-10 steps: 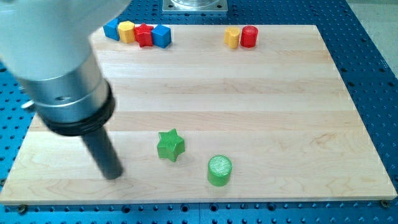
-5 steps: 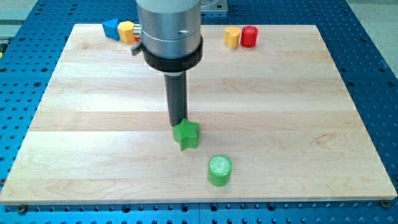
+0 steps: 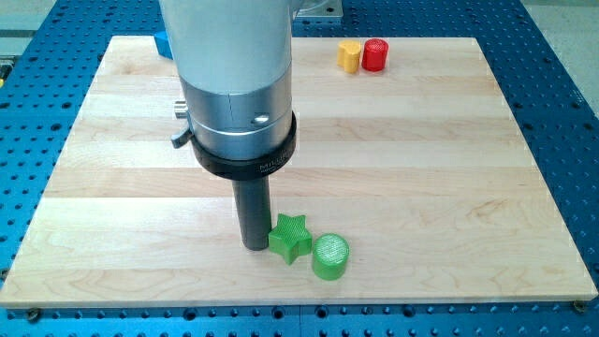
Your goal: Push the green star to the top left of the green circle
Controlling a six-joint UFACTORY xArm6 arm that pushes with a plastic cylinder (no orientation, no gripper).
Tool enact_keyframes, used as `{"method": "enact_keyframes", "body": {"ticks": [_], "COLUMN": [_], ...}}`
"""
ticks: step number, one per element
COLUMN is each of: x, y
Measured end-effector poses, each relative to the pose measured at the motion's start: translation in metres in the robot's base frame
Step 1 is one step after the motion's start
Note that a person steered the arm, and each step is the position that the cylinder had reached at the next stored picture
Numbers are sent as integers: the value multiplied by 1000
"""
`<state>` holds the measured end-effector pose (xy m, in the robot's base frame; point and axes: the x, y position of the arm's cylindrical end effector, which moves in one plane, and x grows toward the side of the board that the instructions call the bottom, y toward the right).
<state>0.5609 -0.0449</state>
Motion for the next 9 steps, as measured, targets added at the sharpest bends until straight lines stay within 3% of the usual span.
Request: {"method": "enact_keyframes", "body": {"ticks": [2, 3, 4, 8, 9], "x": [-6, -33, -73, -273, -330], "y": [3, 8, 13, 225, 230]}}
